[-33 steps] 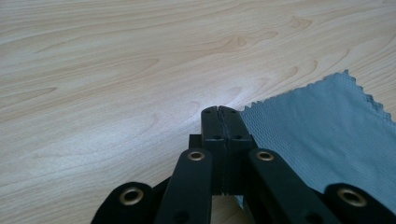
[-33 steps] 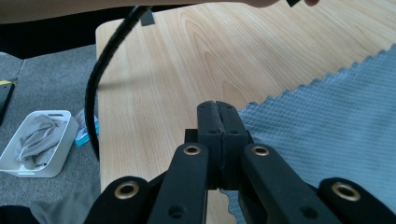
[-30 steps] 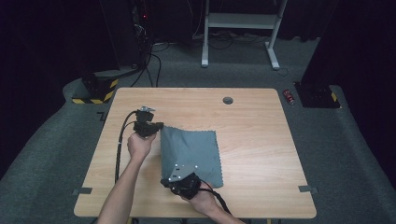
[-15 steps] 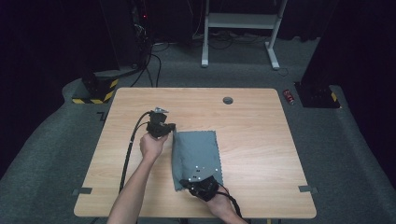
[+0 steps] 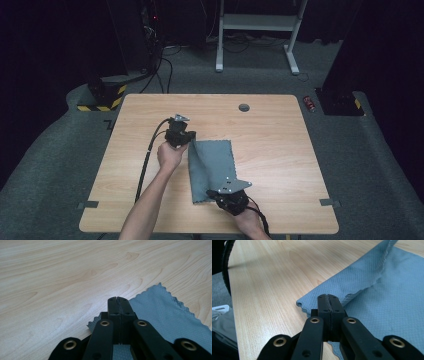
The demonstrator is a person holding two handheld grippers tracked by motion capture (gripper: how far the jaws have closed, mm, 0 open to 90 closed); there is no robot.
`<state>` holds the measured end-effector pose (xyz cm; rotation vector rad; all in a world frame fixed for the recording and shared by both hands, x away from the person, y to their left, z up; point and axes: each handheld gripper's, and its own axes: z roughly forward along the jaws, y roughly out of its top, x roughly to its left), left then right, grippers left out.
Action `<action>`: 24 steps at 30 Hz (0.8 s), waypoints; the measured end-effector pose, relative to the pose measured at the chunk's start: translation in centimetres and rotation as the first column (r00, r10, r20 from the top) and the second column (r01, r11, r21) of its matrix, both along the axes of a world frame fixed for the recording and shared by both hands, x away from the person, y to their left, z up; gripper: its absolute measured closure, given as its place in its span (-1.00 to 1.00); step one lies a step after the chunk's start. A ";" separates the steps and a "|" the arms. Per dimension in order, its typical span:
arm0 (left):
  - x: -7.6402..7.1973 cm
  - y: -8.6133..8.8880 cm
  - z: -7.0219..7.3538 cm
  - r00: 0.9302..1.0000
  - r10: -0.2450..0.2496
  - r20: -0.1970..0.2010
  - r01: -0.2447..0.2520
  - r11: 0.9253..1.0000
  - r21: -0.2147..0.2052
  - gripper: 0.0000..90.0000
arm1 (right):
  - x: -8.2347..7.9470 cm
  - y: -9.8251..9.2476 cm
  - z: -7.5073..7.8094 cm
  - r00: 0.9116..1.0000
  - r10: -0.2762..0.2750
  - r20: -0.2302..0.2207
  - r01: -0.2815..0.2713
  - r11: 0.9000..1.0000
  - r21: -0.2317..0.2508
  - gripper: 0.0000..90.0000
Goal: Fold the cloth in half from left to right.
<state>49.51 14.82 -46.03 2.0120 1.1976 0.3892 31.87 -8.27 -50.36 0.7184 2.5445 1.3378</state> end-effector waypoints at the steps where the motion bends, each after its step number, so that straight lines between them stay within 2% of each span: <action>1: 0.1 -0.1 0.1 1.000 -0.003 0.003 0.003 1.000 0.000 1.00 | 0.0 -0.2 0.0 1.000 -0.001 0.002 0.001 1.000 0.001 1.00; 6: 0.5 -1.1 0.5 1.000 -0.015 0.014 0.015 1.000 -0.010 1.00 | 0.0 -1.0 -0.3 1.000 -0.021 0.004 0.021 1.000 -0.008 1.00; 12: 0.6 -2.3 0.6 0.999 -0.030 0.015 0.029 1.000 0.009 1.00 | 0.0 -2.2 -0.1 0.999 -0.042 0.002 0.042 0.999 -0.006 1.00; 14: 0.7 -2.7 0.8 0.999 -0.043 0.025 0.042 0.998 0.045 1.00 | 0.0 -2.5 -0.1 0.999 -0.048 0.006 0.048 0.999 0.000 1.00; 18: 1.1 -3.5 1.0 0.998 -0.052 0.027 0.051 0.998 0.035 1.00 | -0.1 -3.1 0.0 0.998 -0.065 0.001 0.065 0.998 0.006 1.00; 21: 1.5 -4.5 0.7 0.997 -0.068 0.021 0.067 0.997 0.050 1.00 | -0.1 -3.7 0.1 0.997 -0.072 0.002 0.072 0.997 0.003 1.00; 24: 1.8 -5.4 0.5 0.997 -0.081 0.014 0.080 0.996 0.047 1.00 | -0.2 -4.2 0.1 0.997 -0.083 -0.001 0.083 0.997 -0.004 1.00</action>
